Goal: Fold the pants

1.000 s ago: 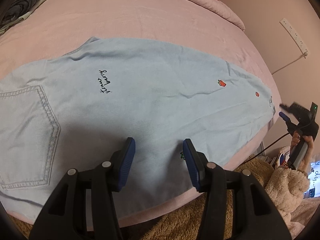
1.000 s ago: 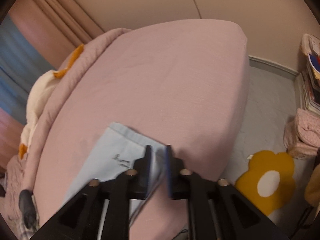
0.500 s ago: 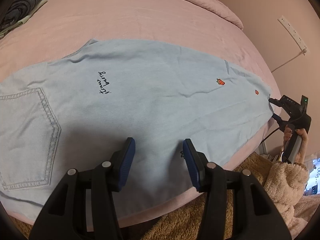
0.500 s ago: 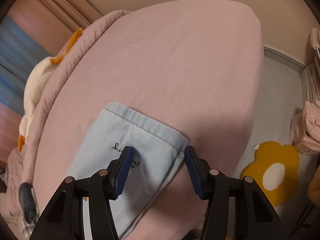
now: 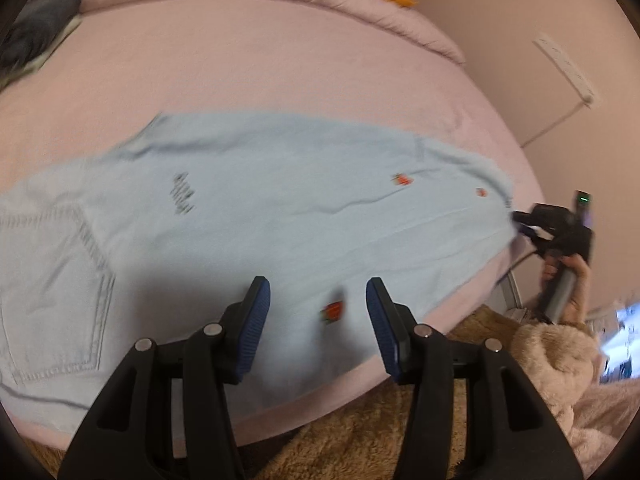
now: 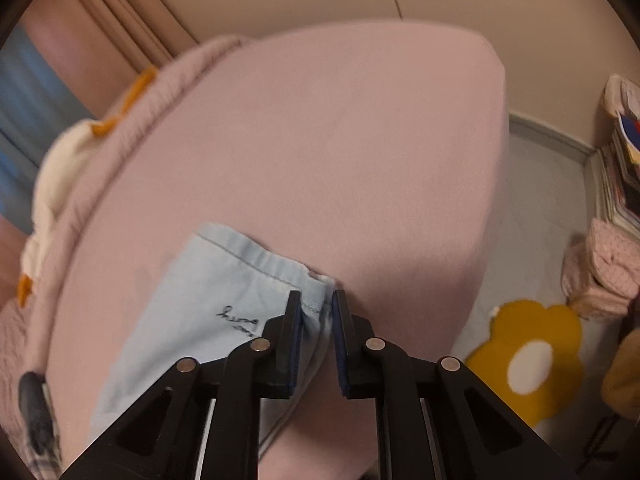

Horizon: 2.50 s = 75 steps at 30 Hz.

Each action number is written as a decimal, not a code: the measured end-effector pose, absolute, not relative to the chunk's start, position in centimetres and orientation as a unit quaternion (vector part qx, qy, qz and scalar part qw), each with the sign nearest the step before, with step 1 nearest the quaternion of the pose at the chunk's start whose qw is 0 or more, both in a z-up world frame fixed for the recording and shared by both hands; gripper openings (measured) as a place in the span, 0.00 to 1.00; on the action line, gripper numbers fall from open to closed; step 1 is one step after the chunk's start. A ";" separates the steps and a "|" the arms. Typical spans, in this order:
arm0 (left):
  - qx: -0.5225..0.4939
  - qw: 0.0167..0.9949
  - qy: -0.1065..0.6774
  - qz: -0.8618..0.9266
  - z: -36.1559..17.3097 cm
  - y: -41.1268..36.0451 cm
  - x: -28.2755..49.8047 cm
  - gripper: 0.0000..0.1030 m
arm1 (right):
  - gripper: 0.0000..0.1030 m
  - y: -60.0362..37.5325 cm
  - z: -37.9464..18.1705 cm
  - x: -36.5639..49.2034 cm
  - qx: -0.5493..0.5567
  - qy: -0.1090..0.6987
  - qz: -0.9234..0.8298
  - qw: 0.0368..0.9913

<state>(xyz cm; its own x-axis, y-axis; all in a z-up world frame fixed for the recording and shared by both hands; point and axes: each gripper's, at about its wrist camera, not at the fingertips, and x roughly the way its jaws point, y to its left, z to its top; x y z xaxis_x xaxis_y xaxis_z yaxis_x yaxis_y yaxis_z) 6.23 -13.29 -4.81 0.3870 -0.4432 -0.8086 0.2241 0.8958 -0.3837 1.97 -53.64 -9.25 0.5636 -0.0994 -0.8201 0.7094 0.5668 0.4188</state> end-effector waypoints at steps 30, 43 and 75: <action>-0.208 0.801 0.508 -0.238 -4.6 -11.0 7.6 0.59 | 0.11 -41.0 3.4 1.2 0.297 0.223 0.051 0.927; -0.264 0.813 0.490 -0.172 -4.8 -5.2 7.4 0.59 | 0.12 -18.5 -3.8 8.6 0.082 0.481 0.250 0.837; -0.208 0.770 0.564 -0.215 -8.5 -14.6 14.7 0.14 | 0.63 -35.9 -6.0 9.5 0.237 0.453 0.051 0.858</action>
